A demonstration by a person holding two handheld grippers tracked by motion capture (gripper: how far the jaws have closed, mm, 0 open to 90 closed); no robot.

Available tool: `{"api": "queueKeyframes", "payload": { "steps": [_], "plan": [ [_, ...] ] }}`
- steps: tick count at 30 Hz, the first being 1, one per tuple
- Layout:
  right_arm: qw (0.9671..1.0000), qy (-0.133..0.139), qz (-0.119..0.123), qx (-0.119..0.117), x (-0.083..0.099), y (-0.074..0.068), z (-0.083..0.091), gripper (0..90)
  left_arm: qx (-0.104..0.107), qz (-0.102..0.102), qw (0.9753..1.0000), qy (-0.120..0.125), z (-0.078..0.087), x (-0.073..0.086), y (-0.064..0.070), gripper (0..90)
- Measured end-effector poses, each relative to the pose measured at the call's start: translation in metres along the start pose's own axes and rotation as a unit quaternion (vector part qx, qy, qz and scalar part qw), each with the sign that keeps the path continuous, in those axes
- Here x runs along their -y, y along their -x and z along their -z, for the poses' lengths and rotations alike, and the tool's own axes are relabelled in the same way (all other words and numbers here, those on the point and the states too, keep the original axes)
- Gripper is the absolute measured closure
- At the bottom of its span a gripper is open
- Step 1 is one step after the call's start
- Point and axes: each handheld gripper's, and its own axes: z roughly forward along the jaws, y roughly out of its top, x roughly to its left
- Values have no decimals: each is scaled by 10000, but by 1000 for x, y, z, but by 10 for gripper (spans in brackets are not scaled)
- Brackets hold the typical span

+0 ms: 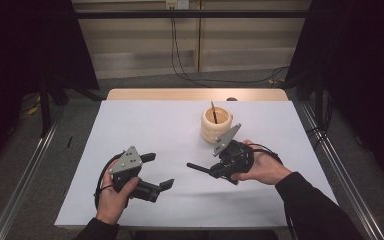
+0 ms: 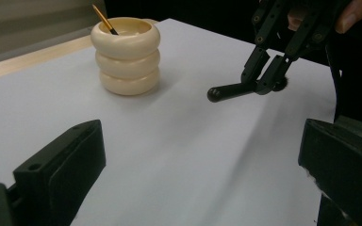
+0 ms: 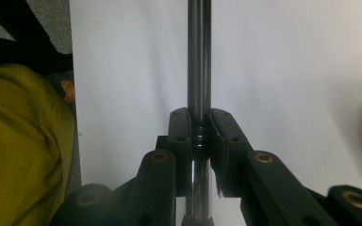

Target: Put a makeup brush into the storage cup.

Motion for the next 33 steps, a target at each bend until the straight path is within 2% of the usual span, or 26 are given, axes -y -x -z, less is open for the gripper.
{"api": "queueKeyframes", "payload": {
  "steps": [3,6,10,15,17,22,24,26,27,28,29,31,33],
  "plan": [
    [9998,-163,67,-73,-1,-1,-4,793,35,-19,9998,-185,-5,0,0,13],
    [9997,-202,62,-74,-3,-2,-10,793,-12,-81,9995,-301,-9,0,1,16],
    [9992,-341,151,-152,-7,-4,-17,793,75,-155,9990,-408,-12,-1,1,26],
    [9983,-510,186,-222,-10,-6,-19,793,101,-255,9976,-634,-18,-4,2,38],
    [9976,-592,222,-267,-10,-6,-20,793,109,-295,9964,-783,-21,-6,3,40],
    [9960,-777,293,-338,-12,-9,-24,793,432,-390,9932,-1007,-30,-7,6,48],
    [9951,-818,394,-397,-12,-9,-26,793,543,-484,9923,-1003,-32,-7,9,50],
    [9945,-870,410,-416,-13,-11,-28,793,529,-554,9904,-1149,-33,-7,10,87],
    [9941,-883,451,-431,-13,-11,-29,793,552,-599,9893,-1210,-34,-7,10,74],
    [9941,-903,436,-421,-13,-12,-29,793,617,-551,9898,-1159,-36,-6,11,73],
    [9937,-902,514,-422,-14,-12,-30,793,649,-623,9882,-1241,-36,-7,10,77],
    [9941,-882,514,-375,-15,-13,-29,793,681,-585,9880,-1259,-37,-8,10,77],
    [9938,-863,581,-379,-16,-13,-28,793,709,-629,9865,-1337,-39,-10,10,77]
  ]
}}
